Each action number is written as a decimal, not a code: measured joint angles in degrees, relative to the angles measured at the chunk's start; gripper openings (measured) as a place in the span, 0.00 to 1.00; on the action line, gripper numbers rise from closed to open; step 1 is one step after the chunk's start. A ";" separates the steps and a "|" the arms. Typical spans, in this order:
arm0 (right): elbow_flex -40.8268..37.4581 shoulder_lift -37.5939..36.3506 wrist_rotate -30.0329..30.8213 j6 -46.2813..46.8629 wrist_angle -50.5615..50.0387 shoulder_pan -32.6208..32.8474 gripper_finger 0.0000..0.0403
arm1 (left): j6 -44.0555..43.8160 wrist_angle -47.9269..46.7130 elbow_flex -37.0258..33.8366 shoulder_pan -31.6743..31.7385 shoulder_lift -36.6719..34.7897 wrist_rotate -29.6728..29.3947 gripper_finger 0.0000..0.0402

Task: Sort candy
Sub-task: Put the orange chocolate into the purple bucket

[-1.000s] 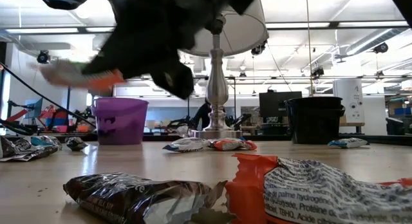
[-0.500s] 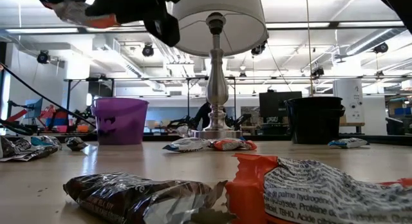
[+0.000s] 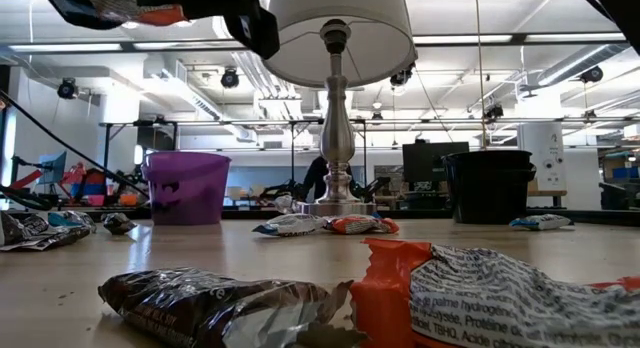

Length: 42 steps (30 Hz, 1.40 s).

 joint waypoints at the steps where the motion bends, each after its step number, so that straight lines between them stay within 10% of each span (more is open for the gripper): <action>1: 0.11 0.00 0.00 -0.04 0.09 0.00 0.05 | 0.04 0.08 0.00 0.04 0.58 -0.07 0.50; 21: 0.20 0.00 -0.15 0.84 0.29 0.00 0.06 | 6.16 3.22 0.00 0.48 3.55 -1.79 0.30; 42: 0.23 -0.71 -0.68 2.91 -2.30 -0.04 0.33 | 7.71 0.55 0.00 0.46 3.29 -1.23 0.02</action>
